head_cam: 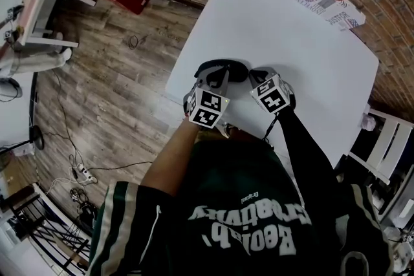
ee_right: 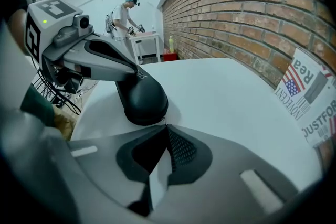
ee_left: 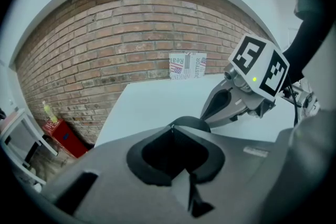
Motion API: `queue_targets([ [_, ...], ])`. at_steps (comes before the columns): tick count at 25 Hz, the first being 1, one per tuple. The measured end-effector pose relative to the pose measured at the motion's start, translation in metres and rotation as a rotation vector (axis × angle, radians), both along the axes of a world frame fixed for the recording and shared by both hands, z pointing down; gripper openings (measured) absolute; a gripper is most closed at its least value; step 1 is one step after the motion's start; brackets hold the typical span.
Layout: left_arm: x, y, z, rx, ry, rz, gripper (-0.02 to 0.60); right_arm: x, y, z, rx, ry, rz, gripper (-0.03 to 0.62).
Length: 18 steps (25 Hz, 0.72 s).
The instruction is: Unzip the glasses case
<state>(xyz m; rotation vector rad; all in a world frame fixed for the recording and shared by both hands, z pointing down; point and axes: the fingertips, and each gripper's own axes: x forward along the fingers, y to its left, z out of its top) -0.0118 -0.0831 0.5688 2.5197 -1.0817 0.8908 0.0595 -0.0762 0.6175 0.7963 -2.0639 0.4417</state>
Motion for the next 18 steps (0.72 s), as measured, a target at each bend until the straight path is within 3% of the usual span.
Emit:
queue_targets([
  [7,0.001,-0.003,-0.004,-0.021,0.028,0.012,0.008,0.0,-0.003,-0.003,0.024,0.0,-0.021,0.012],
  [11,0.01,0.008,-0.005,-0.071,0.045,0.06,0.003,0.04,-0.008,-0.015,0.054,-0.041,0.236,0.012],
  [13,0.012,0.011,-0.001,-0.089,0.052,0.064,0.005,0.053,-0.001,-0.016,0.041,-0.049,0.311,0.012],
  [18,0.008,0.005,0.001,-0.094,0.058,0.032,0.005,0.017,0.03,-0.017,-0.017,-0.115,0.233,0.012],
])
